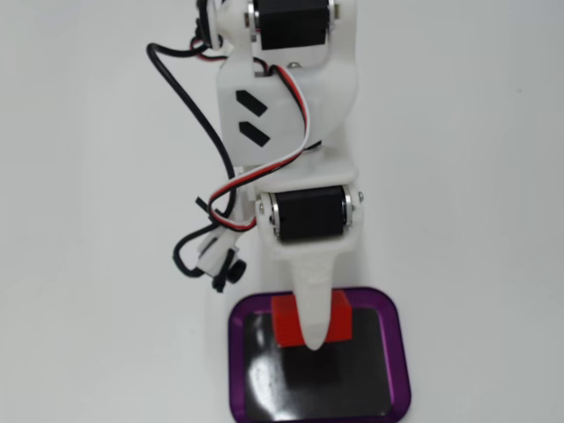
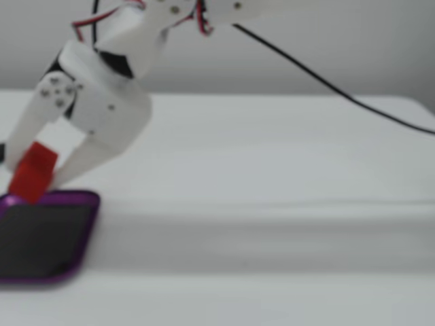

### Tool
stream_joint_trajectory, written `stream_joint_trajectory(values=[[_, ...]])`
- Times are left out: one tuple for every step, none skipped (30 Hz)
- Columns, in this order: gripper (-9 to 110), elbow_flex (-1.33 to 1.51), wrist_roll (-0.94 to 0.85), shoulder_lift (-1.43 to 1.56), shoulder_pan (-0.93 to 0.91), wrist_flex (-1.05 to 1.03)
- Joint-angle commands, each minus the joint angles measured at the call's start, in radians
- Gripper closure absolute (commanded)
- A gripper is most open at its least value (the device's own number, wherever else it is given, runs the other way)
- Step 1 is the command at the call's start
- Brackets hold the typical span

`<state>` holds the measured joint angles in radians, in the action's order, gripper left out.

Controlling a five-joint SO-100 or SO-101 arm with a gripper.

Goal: Pick up the cube and place it in the box.

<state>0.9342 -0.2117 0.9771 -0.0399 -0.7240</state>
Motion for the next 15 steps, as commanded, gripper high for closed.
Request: stream_joint_trajectory(values=[[91,-0.048,-0.006,0.026,0.009,-0.051],[90,-0.048,-0.008,0.026,0.009,-0.066],[88,-0.048,-0.008,0.026,0.009,-0.075],[88,-0.048,-0.008,0.028,0.009,-0.081],[87,-0.049,-0.008,0.028,0.009,-0.089],[87,-0.049,-0.008,0.028,0.009,-0.101],[86,-0.049,-0.006,0.029,0.009,-0.115],[86,-0.051,-0.006,0.031,0.011,-0.13],[86,-0.057,-0.002,0.031,0.011,-0.147],[85,-0.074,0.003,0.031,0.011,-0.17],[84,-0.098,0.005,0.029,0.009,-0.202],[84,-0.126,0.006,0.029,0.008,-0.238],[83,-0.158,0.008,0.029,0.006,-0.279],[83,-0.196,0.008,0.031,0.006,-0.324],[82,-0.245,0.008,0.031,0.008,-0.38]])
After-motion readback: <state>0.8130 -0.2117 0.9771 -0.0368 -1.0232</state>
